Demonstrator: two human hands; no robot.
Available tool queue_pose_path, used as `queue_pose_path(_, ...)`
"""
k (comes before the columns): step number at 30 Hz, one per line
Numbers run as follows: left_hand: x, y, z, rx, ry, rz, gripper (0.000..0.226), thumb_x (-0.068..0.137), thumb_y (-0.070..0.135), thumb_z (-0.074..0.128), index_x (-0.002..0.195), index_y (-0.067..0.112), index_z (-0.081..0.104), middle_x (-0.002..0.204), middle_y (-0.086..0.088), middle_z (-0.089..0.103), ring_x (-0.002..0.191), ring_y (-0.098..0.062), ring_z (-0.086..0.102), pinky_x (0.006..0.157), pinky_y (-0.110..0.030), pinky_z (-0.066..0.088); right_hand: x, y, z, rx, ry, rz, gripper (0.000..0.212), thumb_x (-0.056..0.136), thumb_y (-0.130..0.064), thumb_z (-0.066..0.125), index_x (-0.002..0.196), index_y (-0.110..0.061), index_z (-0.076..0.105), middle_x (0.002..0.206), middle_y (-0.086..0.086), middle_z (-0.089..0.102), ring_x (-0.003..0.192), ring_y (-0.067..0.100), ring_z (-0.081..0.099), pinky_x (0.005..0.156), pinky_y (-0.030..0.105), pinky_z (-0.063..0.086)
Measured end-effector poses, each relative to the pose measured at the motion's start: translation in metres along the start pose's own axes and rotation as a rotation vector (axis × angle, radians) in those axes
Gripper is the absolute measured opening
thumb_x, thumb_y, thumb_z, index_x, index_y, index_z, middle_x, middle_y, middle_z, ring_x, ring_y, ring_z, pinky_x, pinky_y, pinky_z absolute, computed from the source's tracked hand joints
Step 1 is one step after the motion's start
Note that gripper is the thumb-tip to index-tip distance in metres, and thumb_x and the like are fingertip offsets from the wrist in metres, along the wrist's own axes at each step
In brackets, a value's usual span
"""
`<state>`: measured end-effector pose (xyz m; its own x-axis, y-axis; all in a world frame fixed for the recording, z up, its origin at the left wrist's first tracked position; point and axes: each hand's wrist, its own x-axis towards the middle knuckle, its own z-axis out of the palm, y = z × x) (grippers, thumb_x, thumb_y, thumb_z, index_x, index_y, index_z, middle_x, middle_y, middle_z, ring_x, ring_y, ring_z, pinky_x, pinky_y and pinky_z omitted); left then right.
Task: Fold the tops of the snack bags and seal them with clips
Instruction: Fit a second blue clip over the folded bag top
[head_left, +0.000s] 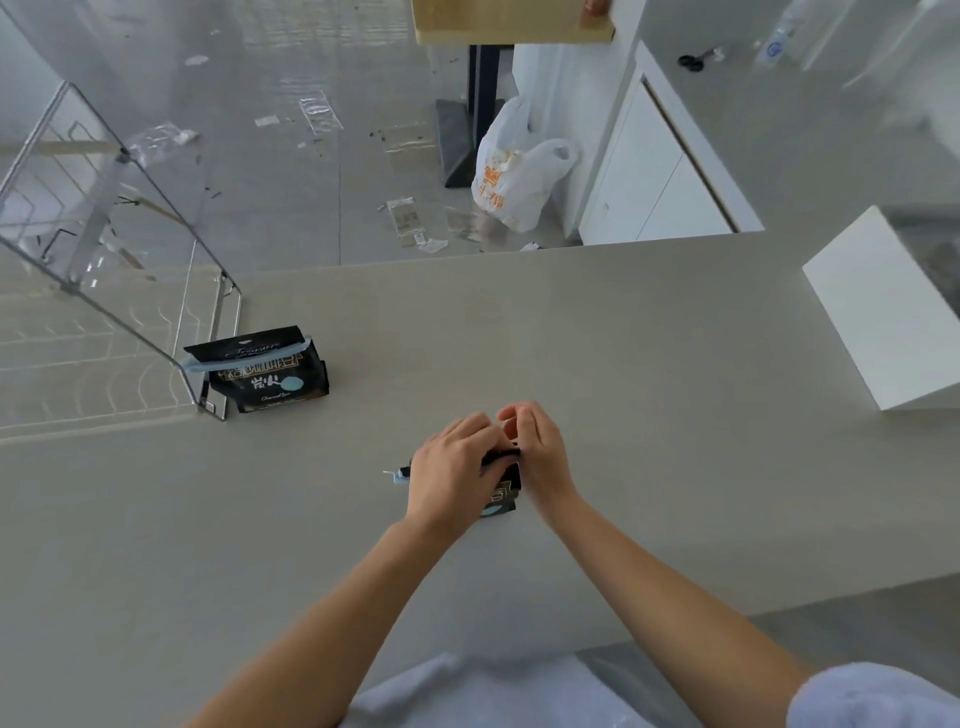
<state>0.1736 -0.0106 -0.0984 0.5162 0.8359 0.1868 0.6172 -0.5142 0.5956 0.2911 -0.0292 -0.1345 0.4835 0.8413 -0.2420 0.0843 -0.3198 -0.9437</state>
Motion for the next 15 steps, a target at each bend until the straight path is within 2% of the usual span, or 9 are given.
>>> queue_pose_path(2,-0.001,-0.003,-0.001,-0.069,0.014,-0.008,0.01,0.073,0.021,0.074,0.071,0.02,0.064,0.07,0.008,0.057,0.061,-0.01,0.049,0.047,-0.025,0.037,0.001,0.001,0.0,-0.082,-0.025,-0.082,0.026,0.089,-0.027,0.03,0.077,-0.027,0.054,0.071,-0.005,0.055,0.068,0.004,0.053,0.063,0.018,0.044)
queue_pose_path(5,-0.004,-0.005,0.002,-0.204,0.018,-0.041,0.009,0.074,0.013,0.074,0.071,0.015,0.066,0.068,0.011,0.05,0.059,-0.007,0.044,0.05,-0.021,0.035,0.004,0.006,-0.001,-0.174,-0.042,-0.117,0.025,0.09,-0.029,0.029,0.077,-0.034,0.049,0.077,-0.006,0.058,0.078,0.011,0.057,0.071,0.032,0.047)
queue_pose_path(7,-0.003,-0.006,0.003,-0.22,0.009,-0.057,0.007,0.074,0.013,0.073,0.072,0.015,0.067,0.069,0.011,0.051,0.059,-0.009,0.046,0.052,-0.022,0.035,0.006,0.006,0.0,-0.168,-0.043,-0.103,0.025,0.091,-0.026,0.03,0.077,-0.033,0.05,0.078,-0.006,0.059,0.079,0.013,0.058,0.073,0.038,0.049)
queue_pose_path(10,0.005,-0.013,-0.009,-0.149,-0.06,-0.02,0.005,0.077,0.026,0.07,0.082,0.026,0.067,0.078,0.012,0.059,0.07,-0.008,0.053,0.057,-0.024,0.04,0.01,-0.002,-0.002,-0.193,-0.058,-0.12,0.023,0.095,-0.013,0.038,0.081,-0.02,0.055,0.08,-0.003,0.061,0.081,0.015,0.059,0.075,0.039,0.05)
queue_pose_path(12,0.007,-0.029,-0.024,-0.08,-0.123,0.039,0.02,0.077,0.033,0.068,0.096,0.032,0.062,0.092,0.013,0.062,0.086,-0.007,0.055,0.071,-0.025,0.043,0.01,-0.013,-0.007,-0.257,0.012,-0.239,0.016,0.094,-0.013,0.044,0.085,-0.016,0.058,0.084,-0.002,0.063,0.085,0.016,0.059,0.075,0.036,0.049)
queue_pose_path(14,0.002,-0.051,-0.038,-0.038,-0.187,0.04,0.035,0.076,0.037,0.068,0.109,0.034,0.057,0.107,0.013,0.061,0.101,-0.008,0.054,0.084,-0.029,0.042,0.004,-0.031,-0.009,-0.349,0.081,-0.486,0.013,0.093,-0.02,0.046,0.086,-0.02,0.057,0.085,-0.008,0.062,0.085,0.011,0.056,0.074,0.028,0.047)
queue_pose_path(15,-0.002,-0.062,-0.044,-0.046,-0.207,0.011,0.039,0.077,0.04,0.068,0.113,0.034,0.057,0.112,0.012,0.061,0.105,-0.009,0.053,0.087,-0.031,0.042,0.0,-0.041,-0.006,-0.409,0.053,-0.613,0.011,0.092,-0.025,0.047,0.086,-0.023,0.056,0.084,-0.011,0.06,0.084,0.008,0.054,0.073,0.024,0.045)
